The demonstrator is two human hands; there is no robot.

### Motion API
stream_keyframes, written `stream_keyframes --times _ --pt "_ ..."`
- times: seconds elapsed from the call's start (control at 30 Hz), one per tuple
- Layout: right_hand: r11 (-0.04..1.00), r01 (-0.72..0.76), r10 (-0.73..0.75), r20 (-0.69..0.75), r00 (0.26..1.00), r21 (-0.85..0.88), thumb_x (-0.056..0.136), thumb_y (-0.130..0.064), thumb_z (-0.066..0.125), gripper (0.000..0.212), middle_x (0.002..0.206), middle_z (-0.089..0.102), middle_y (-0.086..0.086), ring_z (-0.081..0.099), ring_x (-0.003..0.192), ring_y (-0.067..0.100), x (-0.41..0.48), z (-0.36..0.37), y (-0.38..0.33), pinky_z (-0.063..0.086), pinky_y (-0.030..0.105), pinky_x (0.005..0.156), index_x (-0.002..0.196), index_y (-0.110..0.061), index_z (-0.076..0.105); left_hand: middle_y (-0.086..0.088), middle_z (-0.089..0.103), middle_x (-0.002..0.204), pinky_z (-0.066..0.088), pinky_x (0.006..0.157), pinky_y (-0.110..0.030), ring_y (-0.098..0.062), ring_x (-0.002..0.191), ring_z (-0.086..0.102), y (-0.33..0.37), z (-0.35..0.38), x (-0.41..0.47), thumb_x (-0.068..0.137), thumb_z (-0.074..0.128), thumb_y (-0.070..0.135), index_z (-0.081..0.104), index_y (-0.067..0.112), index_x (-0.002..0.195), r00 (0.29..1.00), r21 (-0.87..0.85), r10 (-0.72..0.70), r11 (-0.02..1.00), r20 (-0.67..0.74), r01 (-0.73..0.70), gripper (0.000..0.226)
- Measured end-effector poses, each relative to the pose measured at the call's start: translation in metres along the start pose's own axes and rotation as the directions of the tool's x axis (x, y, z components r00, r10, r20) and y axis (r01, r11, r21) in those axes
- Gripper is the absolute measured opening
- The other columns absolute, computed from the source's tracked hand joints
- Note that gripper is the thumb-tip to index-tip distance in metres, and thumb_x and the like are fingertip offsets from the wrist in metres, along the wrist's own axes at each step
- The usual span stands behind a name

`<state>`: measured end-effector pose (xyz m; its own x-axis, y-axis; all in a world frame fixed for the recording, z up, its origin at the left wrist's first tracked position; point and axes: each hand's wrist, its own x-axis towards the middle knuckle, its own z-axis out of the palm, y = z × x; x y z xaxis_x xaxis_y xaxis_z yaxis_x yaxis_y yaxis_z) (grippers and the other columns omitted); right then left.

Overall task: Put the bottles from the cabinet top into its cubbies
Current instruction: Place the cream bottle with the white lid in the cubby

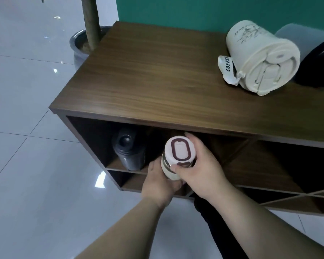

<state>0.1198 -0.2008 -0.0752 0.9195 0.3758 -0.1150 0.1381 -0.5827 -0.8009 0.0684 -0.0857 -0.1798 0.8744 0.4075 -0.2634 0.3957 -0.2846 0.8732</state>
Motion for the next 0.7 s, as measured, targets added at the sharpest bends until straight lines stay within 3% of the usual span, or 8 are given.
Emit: stream_keyframes --times 0.1,0.17,0.27,0.37,0.43,0.53,0.63,0.7 --pt "0.999 -0.021 0.020 0.006 1.000 0.046 0.071 -0.018 0.090 0.086 0.130 0.062 -0.020 0.058 0.119 -0.001 0.010 0.003 0.008 0.040 0.014 0.099 0.143 -0.038 0.048 0.008 0.062 0.123 0.060 0.089 -0.044 -0.011 0.106 0.068 0.012 0.005 -0.001 0.054 0.077 0.052 0.058 0.034 0.122 0.999 0.019 -0.043 0.999 -0.029 0.044 0.072" --pt "0.996 -0.035 0.035 0.004 0.999 0.077 0.070 -0.014 0.089 0.072 0.115 0.063 -0.028 0.060 0.105 -0.011 0.014 0.003 0.012 0.040 0.004 0.089 0.121 -0.050 0.053 0.007 0.054 0.127 0.057 0.094 -0.043 -0.012 0.112 0.062 0.016 0.009 0.001 0.053 0.069 0.054 0.056 0.031 0.126 0.998 0.032 -0.056 0.998 -0.029 0.057 0.078" --pt "0.993 -0.051 0.054 -0.020 0.998 0.107 0.066 -0.015 0.088 0.060 0.108 0.070 -0.021 0.065 0.104 -0.004 0.020 0.003 0.020 0.050 0.018 0.090 0.105 -0.048 0.057 0.007 0.055 0.127 0.058 0.093 -0.043 -0.011 0.113 0.061 0.021 0.012 0.005 0.058 0.073 0.048 0.056 0.030 0.125 0.997 0.055 -0.061 0.996 -0.050 0.064 0.072" --pt "0.989 -0.062 0.064 -0.012 0.998 0.138 0.063 -0.019 0.083 0.056 0.109 0.072 -0.016 0.067 0.104 0.002 0.024 0.004 0.027 0.053 0.027 0.093 0.107 -0.044 0.058 0.008 0.047 0.132 0.053 0.099 -0.038 -0.011 0.120 0.055 0.023 0.013 0.008 0.071 0.078 0.035 0.052 0.028 0.132 0.996 0.091 -0.080 0.992 -0.032 0.083 0.066" --pt "0.992 -0.052 0.052 0.003 0.999 0.116 0.068 -0.014 0.083 0.062 0.112 0.071 -0.017 0.066 0.107 0.002 0.024 0.004 0.029 0.051 0.023 0.092 0.114 -0.045 0.056 0.008 0.042 0.135 0.051 0.092 -0.032 -0.014 0.115 0.058 0.022 0.013 0.008 0.079 0.075 0.031 0.048 0.027 0.135 0.995 0.147 -0.094 0.984 -0.036 0.098 0.062" --pt "0.992 -0.046 0.046 0.000 0.999 0.119 0.072 -0.010 0.081 0.063 0.113 0.070 -0.019 0.064 0.106 -0.002 0.023 0.005 0.031 0.047 0.015 0.088 0.116 -0.047 0.054 0.004 0.042 0.138 0.053 0.080 -0.036 -0.024 0.104 0.066 0.018 0.013 0.006 0.089 0.067 0.025 0.043 0.026 0.137 0.995 0.222 -0.080 0.971 -0.062 0.092 0.053" --pt "0.991 -0.052 0.053 -0.002 0.999 0.124 0.071 -0.012 0.082 0.062 0.111 0.069 -0.021 0.062 0.104 -0.007 0.023 0.006 0.032 0.045 0.009 0.085 0.107 -0.053 0.052 0.007 0.045 0.140 0.057 0.083 -0.041 -0.026 0.104 0.069 0.017 0.011 0.004 0.088 0.070 0.030 0.042 0.032 0.139 0.993 0.196 -0.090 0.975 -0.079 0.104 0.058" --pt "0.988 -0.061 0.066 -0.028 0.997 0.142 0.069 -0.015 0.083 0.063 0.113 0.070 -0.019 0.064 0.106 -0.002 0.022 0.009 0.033 0.049 0.018 0.091 0.106 -0.056 0.052 0.011 0.049 0.143 0.057 0.088 -0.041 -0.022 0.107 0.068 0.016 0.010 0.005 0.084 0.074 0.032 0.041 0.037 0.138 0.991 0.153 -0.106 0.981 -0.083 0.118 0.063"
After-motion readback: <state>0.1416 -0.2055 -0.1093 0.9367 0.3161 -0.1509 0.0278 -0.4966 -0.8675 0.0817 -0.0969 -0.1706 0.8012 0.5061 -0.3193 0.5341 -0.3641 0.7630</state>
